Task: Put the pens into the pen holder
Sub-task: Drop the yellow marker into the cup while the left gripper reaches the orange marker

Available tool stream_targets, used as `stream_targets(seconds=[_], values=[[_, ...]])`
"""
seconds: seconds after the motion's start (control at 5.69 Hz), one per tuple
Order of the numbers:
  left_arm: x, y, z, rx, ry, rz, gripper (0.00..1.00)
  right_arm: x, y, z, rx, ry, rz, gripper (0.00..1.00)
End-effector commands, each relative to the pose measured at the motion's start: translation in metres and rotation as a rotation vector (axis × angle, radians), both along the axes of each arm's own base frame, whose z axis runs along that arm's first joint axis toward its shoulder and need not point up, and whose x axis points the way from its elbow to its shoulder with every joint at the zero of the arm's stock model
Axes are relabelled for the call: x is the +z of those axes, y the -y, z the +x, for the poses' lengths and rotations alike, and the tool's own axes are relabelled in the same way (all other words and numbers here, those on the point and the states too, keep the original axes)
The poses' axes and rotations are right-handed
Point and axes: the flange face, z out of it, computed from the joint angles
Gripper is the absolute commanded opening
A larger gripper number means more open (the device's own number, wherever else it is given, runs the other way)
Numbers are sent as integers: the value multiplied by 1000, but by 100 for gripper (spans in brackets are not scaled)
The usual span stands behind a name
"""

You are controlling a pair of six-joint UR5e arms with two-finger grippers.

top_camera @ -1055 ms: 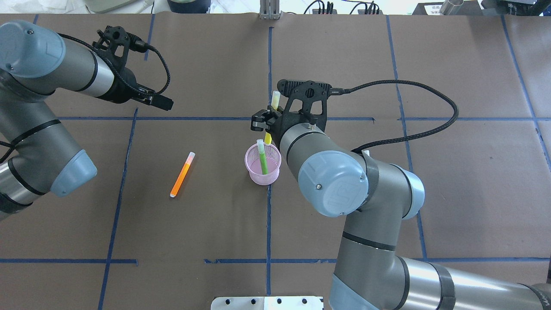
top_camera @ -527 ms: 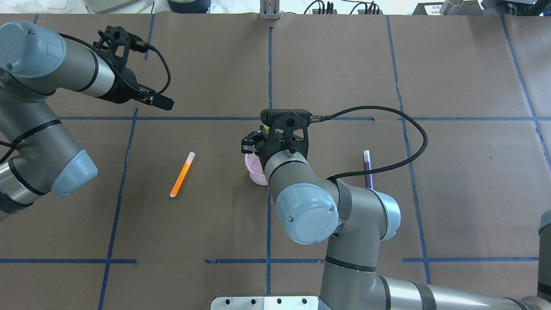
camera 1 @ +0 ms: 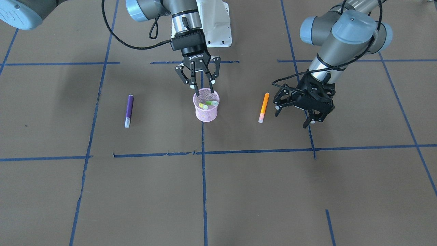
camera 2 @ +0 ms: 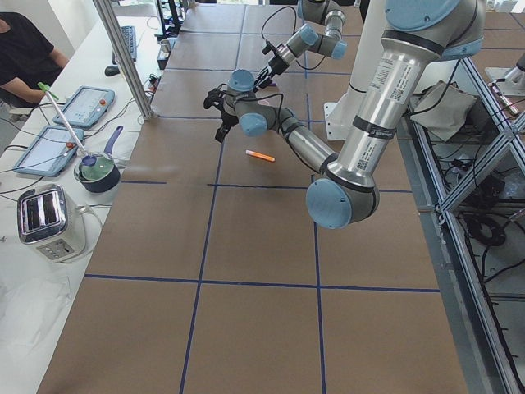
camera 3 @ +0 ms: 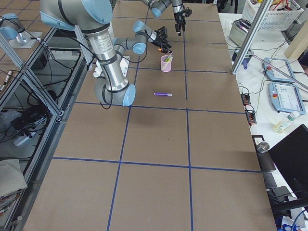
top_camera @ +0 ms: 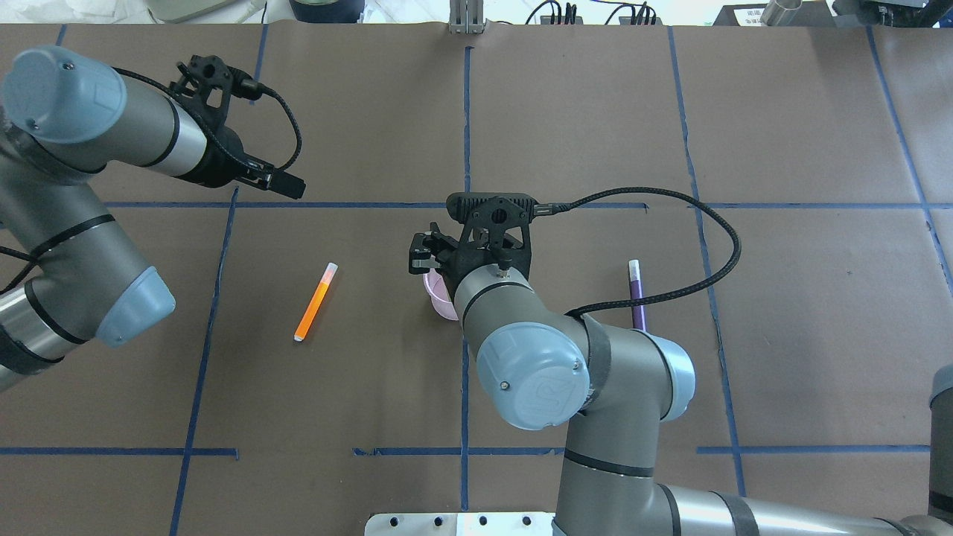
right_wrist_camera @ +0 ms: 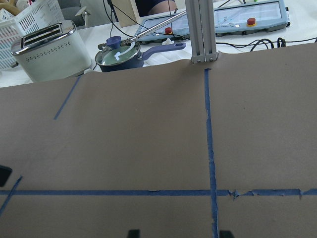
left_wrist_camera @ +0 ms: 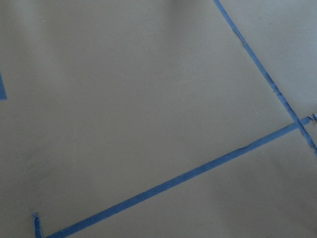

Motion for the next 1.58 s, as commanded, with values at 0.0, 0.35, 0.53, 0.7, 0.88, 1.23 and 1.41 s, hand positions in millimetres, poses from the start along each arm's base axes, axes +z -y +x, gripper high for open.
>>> stream_targets(seconds=[0.0, 0.35, 0.53, 0.7, 0.88, 1.23, 1.41], values=[[22, -30, 66, 86, 40, -68, 100, -4, 36, 65, -134, 80, -70, 95], [18, -40, 116, 184, 138, -244, 100, 39, 91, 136, -261, 60, -169, 99], [18, -41, 122, 219, 178, -263, 100, 58, 104, 154, -274, 27, -176, 99], [38, -39, 132, 269, 221, -235, 100, 78, 120, 182, -308, 10, -204, 99], [39, -40, 134, 275, 221, -234, 100, 84, 123, 188, -321, 0, -204, 99], [44, -42, 137, 279, 230, -239, 67, 85, 123, 189, -321, -1, -206, 99], [44, -41, 137, 275, 234, -234, 47, 85, 123, 189, -321, -1, -206, 99]])
